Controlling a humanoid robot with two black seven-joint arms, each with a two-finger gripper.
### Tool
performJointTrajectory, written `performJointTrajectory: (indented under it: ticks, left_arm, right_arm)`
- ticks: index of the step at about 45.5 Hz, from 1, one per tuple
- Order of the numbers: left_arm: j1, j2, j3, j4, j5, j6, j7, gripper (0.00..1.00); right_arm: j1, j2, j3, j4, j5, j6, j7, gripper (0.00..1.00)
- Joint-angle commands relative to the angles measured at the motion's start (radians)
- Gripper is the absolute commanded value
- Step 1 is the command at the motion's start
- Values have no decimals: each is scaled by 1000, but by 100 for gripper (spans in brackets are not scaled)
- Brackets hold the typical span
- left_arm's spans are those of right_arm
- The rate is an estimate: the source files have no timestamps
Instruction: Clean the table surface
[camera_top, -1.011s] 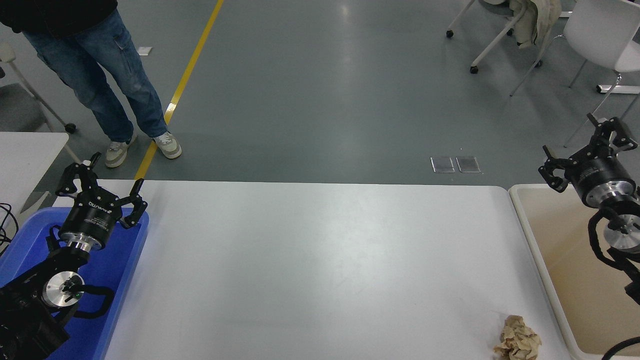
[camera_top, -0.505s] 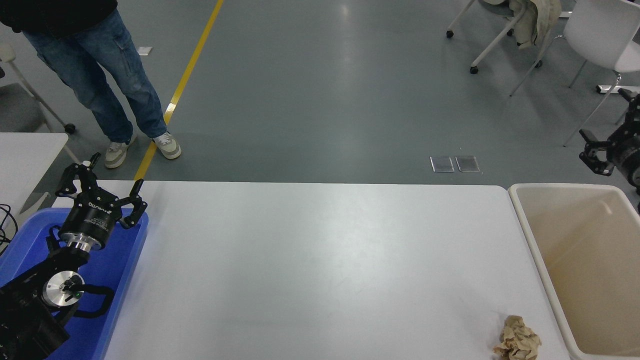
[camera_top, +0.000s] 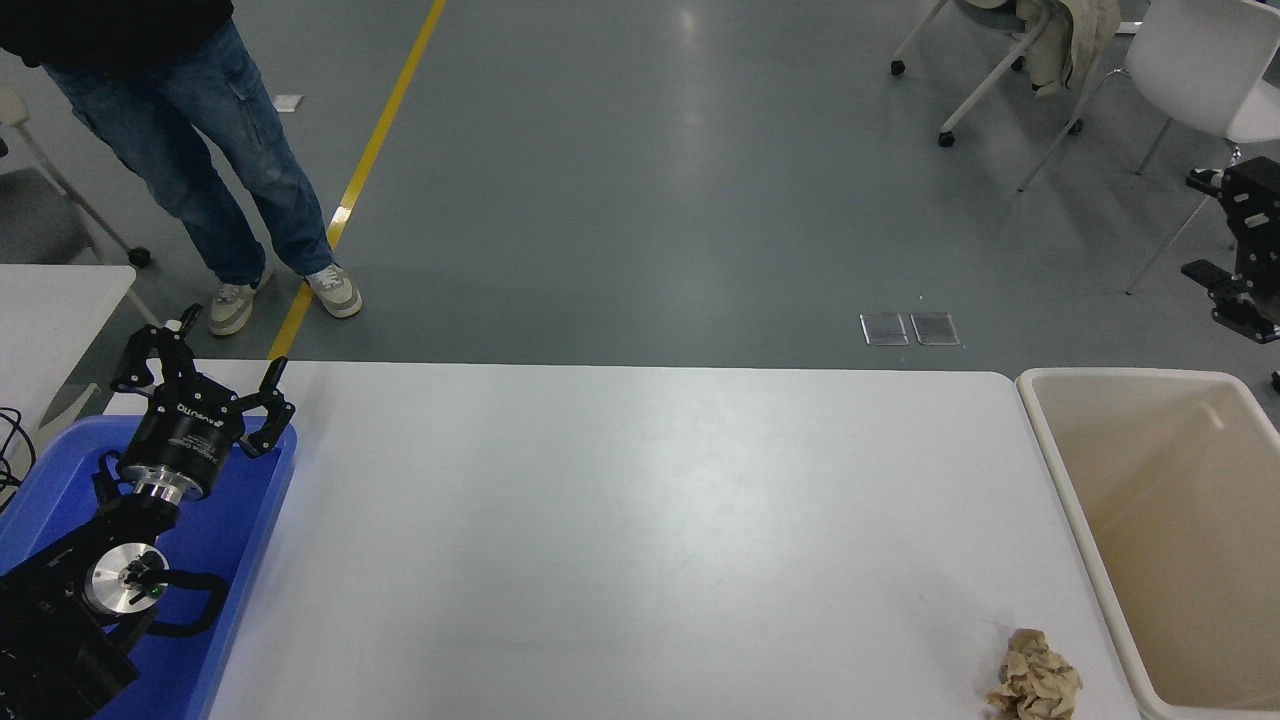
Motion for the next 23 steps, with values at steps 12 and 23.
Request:
performJointTrajectory:
  ticks: [12, 23]
  left_arm:
    - [0, -1, 0, 0, 0, 0, 0, 100]
    - [0, -1, 0, 0, 0, -1, 0, 100]
  right_arm:
    - [179, -11, -65, 112, -660, 207, 16, 99]
    - [181, 23, -120, 227, -936, 271, 36, 99]
